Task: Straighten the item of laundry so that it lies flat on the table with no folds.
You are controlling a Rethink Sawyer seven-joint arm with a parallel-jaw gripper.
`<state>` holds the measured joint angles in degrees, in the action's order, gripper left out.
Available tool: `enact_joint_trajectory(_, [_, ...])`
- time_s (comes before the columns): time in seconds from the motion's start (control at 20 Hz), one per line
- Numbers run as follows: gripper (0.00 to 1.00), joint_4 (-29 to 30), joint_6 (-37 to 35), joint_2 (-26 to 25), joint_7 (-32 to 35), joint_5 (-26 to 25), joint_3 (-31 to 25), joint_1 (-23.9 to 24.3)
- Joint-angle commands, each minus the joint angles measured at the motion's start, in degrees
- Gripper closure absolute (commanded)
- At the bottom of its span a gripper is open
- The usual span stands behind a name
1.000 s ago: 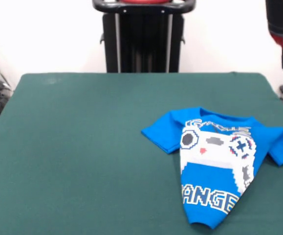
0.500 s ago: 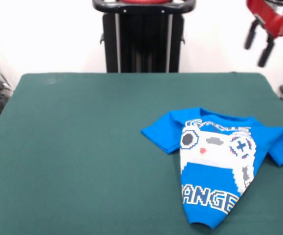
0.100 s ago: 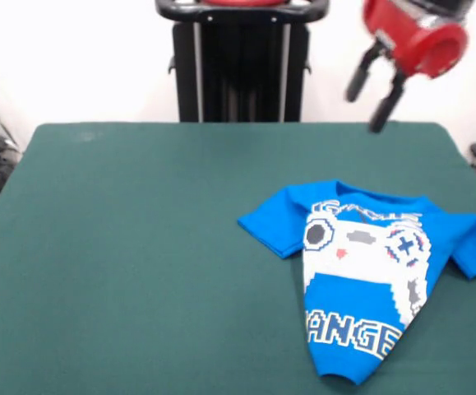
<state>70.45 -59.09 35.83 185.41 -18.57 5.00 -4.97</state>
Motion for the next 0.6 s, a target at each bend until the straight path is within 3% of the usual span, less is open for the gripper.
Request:
enact_joint_trajectory(0.05, [0.00, -0.25, 6.24, -9.41, 8.97, -3.37, 2.68, -0.43])
enact_joint_trajectory(0.2, [0.00, -3.02, 10.02, -13.82, 10.09, -5.71, 4.37, -0.18])
enact_joint_trajectory(0.6, [0.00, -6.45, 15.75, -18.80, 6.73, -2.81, 5.03, 1.57])
